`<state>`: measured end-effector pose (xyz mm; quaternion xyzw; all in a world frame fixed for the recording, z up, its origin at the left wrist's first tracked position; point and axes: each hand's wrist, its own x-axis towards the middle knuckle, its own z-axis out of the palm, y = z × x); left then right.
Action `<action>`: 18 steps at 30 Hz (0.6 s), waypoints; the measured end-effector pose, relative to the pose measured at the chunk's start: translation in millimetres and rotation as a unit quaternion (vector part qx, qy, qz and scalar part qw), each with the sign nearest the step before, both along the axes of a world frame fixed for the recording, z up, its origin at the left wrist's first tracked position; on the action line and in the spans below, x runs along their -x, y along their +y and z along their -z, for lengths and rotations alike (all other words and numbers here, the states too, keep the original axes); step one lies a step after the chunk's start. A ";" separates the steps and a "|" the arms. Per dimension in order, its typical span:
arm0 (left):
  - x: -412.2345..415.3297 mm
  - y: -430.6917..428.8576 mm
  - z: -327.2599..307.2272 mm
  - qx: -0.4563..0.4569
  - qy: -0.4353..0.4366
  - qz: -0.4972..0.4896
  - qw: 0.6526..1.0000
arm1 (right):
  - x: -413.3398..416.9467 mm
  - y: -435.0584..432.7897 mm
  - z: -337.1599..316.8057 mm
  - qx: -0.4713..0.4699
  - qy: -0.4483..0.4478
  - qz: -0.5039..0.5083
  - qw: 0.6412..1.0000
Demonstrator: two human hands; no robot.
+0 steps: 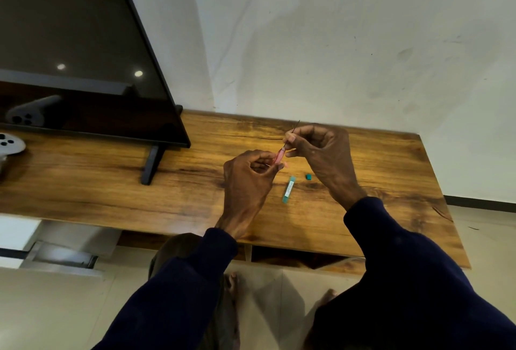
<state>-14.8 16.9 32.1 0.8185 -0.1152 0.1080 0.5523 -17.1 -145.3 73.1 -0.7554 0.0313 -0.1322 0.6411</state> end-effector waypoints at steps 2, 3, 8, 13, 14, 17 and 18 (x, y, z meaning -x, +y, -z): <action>0.4 0.2 0.3 0.000 0.002 -0.003 1.000 | 0.2 0.0 0.8 0.004 0.002 0.000 1.000; 0.5 0.4 0.3 0.001 0.002 -0.003 1.000 | 0.3 -0.3 1.0 0.006 0.003 -0.001 1.000; 1.2 0.5 -1.4 0.005 0.002 -0.001 1.000 | 0.8 -1.4 1.4 0.004 0.006 -0.002 1.000; 0.9 -0.1 -1.0 0.006 0.005 -0.001 1.000 | 1.1 -0.9 3.5 0.012 0.009 0.002 1.000; 0.8 -0.4 -1.0 0.006 0.006 -0.001 1.000 | 0.9 -1.0 3.8 0.017 0.010 0.001 1.000; -0.3 -1.2 -0.8 0.004 0.006 0.001 1.000 | 0.4 -1.1 5.7 0.039 0.017 -0.010 0.999; -0.8 -1.5 -0.3 0.002 0.006 -0.001 1.000 | 0.1 -1.1 6.6 0.047 0.019 -0.014 0.999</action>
